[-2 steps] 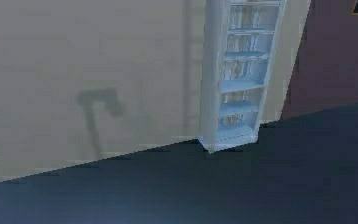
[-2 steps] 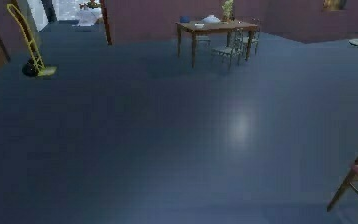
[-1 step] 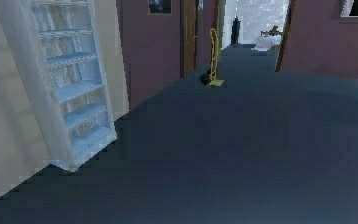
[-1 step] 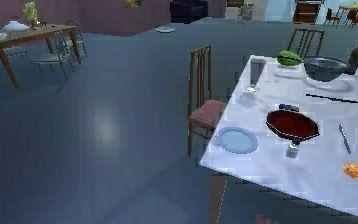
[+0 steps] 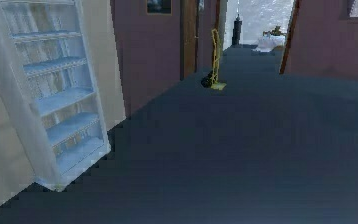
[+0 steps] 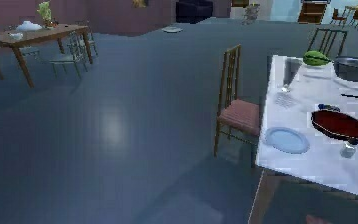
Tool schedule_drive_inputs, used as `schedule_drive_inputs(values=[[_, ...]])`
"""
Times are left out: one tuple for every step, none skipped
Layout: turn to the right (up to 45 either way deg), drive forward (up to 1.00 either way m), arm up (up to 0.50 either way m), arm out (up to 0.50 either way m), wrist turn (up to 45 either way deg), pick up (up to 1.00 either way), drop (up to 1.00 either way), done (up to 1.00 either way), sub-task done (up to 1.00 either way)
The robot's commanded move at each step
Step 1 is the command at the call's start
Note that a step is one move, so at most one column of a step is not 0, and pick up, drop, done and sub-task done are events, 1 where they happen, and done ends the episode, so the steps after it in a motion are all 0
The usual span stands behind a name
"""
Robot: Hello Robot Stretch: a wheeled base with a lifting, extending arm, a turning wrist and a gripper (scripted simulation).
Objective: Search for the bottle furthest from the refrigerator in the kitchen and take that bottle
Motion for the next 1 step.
schedule_drive_inputs(values=[[-45.0, 0.0, 0.0, 0.0, 0.0, 0.0, 0.0, 0.0, 0.0]])
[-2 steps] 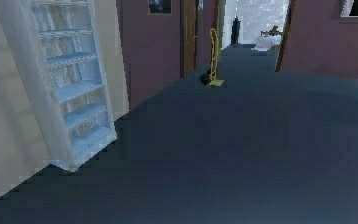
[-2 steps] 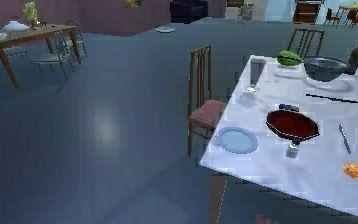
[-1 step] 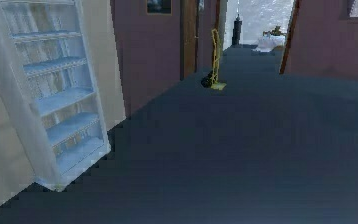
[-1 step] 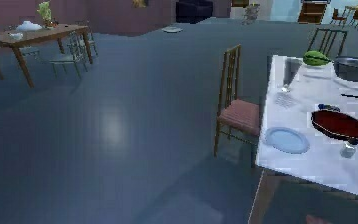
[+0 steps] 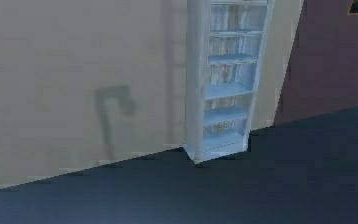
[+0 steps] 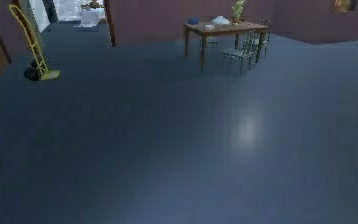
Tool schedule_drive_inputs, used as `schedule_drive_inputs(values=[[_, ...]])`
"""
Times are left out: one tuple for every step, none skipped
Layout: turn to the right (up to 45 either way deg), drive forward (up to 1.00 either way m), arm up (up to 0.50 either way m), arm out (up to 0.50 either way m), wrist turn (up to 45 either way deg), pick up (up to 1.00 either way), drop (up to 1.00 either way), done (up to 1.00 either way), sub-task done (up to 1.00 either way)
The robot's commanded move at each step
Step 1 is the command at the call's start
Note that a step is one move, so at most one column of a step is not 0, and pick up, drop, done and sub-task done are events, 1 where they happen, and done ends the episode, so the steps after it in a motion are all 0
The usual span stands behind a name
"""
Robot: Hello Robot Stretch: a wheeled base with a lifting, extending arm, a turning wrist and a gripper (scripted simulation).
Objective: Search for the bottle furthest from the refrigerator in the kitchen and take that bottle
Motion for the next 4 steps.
schedule_drive_inputs(values=[[-39.0, 0.0, 0.0, 0.0, 0.0, 0.0, 0.0, 0.0, 0.0], [0.0, 0.2, 0.0, 0.0, 0.0, 0.0, 0.0, 0.0, 0.0], [-45.0, 0.0, 0.0, 0.0, 0.0, 0.0, 0.0, 0.0, 0.0], [-18.0, 0.0, 0.0, 0.0, 0.0, 0.0, 0.0, 0.0, 0.0]])
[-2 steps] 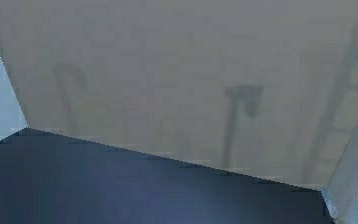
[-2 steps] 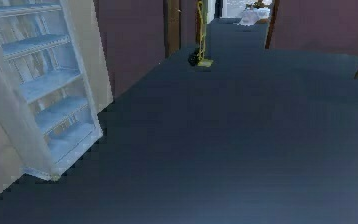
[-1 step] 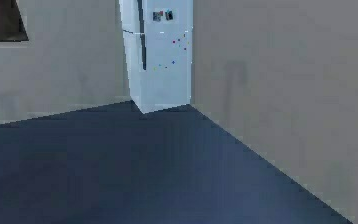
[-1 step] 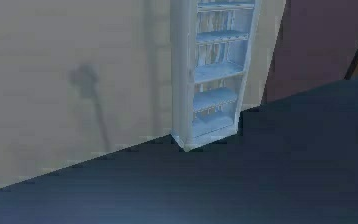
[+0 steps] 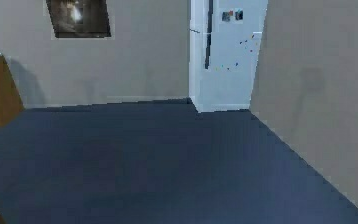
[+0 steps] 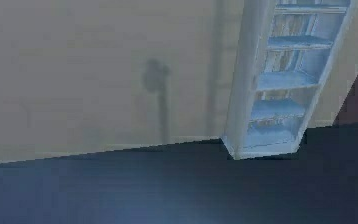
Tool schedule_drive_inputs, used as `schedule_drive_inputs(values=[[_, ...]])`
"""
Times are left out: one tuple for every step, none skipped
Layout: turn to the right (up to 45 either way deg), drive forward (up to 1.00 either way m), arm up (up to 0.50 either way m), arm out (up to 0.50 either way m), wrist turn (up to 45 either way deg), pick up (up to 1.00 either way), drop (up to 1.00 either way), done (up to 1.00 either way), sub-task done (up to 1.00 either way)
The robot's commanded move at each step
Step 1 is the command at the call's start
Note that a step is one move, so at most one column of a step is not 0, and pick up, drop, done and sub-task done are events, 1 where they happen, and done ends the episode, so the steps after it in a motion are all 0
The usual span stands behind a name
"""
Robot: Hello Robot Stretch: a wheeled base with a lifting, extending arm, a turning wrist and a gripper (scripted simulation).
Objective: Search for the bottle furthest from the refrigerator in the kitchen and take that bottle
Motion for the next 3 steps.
schedule_drive_inputs(values=[[0.0, 1.0, 0.0, 0.0, 0.0, 0.0, 0.0, 0.0, 0.0], [0.0, 1.0, 0.0, 0.0, 0.0, 0.0, 0.0, 0.0, 0.0], [-15.0, 0.0, 0.0, 0.0, 0.0, 0.0, 0.0, 0.0, 0.0]])
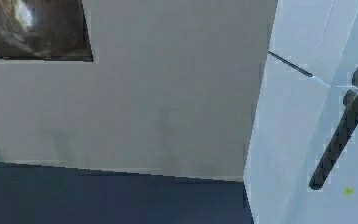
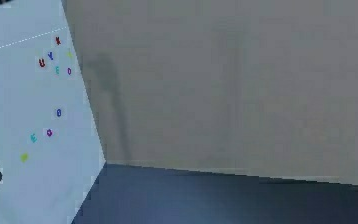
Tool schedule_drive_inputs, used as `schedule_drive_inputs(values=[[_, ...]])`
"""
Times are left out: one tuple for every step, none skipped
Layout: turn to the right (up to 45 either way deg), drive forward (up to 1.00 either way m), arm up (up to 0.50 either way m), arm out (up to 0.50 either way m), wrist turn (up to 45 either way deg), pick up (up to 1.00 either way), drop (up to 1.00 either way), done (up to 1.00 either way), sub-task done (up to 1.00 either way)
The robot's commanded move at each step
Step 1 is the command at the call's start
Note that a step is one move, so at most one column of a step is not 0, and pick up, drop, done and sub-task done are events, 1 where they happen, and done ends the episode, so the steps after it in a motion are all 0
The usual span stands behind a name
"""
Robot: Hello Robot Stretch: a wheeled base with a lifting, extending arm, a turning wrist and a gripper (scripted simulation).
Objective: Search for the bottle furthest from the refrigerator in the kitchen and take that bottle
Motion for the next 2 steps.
schedule_drive_inputs(values=[[0.0, 0.05, 0.0, 0.0, 0.0, 0.0, 0.0, 0.0, 0.0], [-45.0, 0.0, 0.0, 0.0, 0.0, 0.0, 0.0, 0.0, 0.0]])
